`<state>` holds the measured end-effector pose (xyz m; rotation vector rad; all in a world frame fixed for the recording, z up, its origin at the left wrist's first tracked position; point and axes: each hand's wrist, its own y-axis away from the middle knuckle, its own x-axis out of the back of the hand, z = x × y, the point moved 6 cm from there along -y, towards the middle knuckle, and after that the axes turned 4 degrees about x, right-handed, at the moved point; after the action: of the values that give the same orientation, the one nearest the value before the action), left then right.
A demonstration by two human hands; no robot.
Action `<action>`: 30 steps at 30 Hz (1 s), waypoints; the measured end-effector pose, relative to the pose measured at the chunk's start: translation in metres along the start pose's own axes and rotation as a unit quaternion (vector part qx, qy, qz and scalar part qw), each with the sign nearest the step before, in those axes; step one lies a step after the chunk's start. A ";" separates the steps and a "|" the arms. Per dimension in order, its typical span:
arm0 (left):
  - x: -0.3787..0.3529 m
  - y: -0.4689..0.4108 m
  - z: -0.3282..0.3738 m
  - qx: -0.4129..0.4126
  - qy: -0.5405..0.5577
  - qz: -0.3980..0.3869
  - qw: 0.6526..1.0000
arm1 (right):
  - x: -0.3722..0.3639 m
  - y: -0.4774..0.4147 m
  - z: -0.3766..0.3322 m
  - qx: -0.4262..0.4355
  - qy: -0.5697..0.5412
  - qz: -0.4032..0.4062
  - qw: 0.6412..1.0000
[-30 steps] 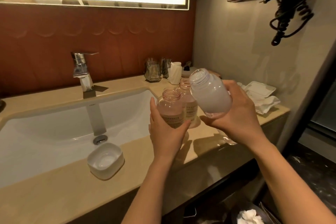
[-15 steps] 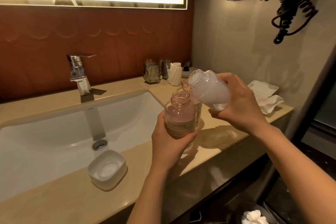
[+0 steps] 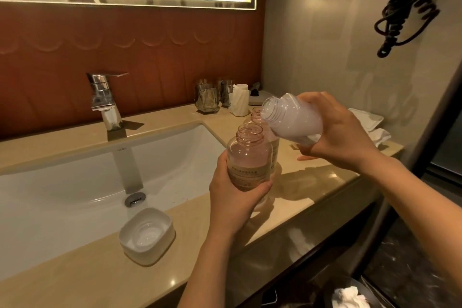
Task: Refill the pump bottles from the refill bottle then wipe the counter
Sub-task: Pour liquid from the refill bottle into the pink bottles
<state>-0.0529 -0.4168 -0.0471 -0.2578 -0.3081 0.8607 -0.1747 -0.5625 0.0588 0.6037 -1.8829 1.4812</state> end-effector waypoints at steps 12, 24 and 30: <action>-0.001 -0.001 -0.002 -0.008 0.007 -0.001 1.000 | 0.003 -0.004 -0.009 0.036 0.032 -0.014 0.999; -0.002 -0.001 -0.004 -0.008 0.005 -0.002 1.000 | 0.005 -0.008 -0.013 0.066 0.075 -0.023 0.995; -0.002 -0.001 -0.004 -0.012 0.006 -0.001 1.000 | 0.006 -0.011 -0.014 0.077 0.099 -0.028 0.992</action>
<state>-0.0520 -0.4193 -0.0509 -0.2847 -0.3075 0.8528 -0.1680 -0.5512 0.0728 0.5529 -1.6003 1.5976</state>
